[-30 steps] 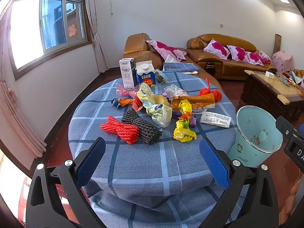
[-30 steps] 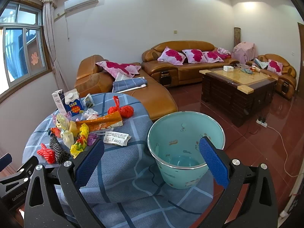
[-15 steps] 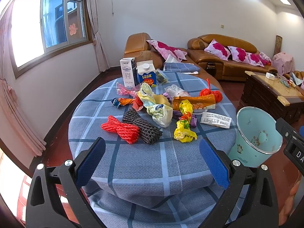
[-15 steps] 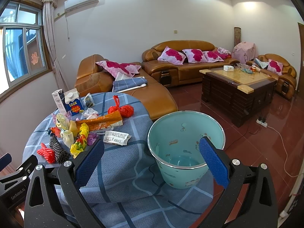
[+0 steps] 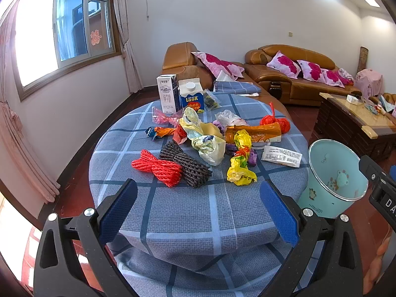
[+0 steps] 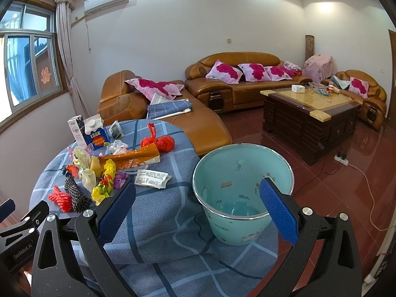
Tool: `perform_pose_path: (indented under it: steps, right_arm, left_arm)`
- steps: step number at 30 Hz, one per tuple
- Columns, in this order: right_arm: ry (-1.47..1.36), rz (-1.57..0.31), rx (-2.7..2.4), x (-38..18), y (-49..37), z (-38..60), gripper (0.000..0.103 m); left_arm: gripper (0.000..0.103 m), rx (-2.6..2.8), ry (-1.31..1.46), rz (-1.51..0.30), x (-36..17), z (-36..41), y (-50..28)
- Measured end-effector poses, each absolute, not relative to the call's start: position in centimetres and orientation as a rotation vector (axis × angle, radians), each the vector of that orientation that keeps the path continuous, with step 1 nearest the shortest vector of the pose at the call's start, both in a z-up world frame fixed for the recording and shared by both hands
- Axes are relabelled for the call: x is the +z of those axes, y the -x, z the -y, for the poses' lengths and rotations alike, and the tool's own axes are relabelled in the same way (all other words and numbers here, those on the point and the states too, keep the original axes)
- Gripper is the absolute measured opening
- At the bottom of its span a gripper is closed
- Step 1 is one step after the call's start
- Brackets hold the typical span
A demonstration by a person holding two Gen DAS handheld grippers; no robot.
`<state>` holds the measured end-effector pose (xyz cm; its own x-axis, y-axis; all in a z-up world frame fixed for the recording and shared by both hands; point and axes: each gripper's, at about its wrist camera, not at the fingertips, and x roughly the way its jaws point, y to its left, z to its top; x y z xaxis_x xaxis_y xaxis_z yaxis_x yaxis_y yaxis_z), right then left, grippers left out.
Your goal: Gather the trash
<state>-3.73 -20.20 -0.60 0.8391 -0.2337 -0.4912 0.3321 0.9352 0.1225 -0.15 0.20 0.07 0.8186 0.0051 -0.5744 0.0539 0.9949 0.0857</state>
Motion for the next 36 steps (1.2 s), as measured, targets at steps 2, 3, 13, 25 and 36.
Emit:
perform_pose_path:
  steps: [2, 3, 13, 25, 36]
  right_arm:
    - [-0.208, -0.493, -0.302, -0.6, 3.7, 20.2, 0.098]
    - [-0.207, -0.493, -0.302, -0.7, 3.7, 20.2, 0.098]
    - [-0.207, -0.501, -0.299, -1.0, 3.5, 20.3, 0.098]
    - [-0.198, -0.512, -0.291, -1.4, 3.4, 20.4, 0.098]
    - [-0.159, -0.544, -0.242, -2.8, 1.4, 20.0, 0.097]
  left_arm:
    - [0.097, -0.026, -0.098, -0.613, 0.1, -0.2, 0.2]
    - [0.097, -0.026, -0.1, -0.613, 0.1, -0.2, 0.2]
    - [0.097, -0.024, -0.097, -0.623, -0.4, -0.2, 0.0]
    - [0.097, -0.018, -0.085, -0.652, -1.3, -0.5, -1.0]
    - [0.097, -0.004, -0.071, -0.714, -3.3, -2.1, -3.4]
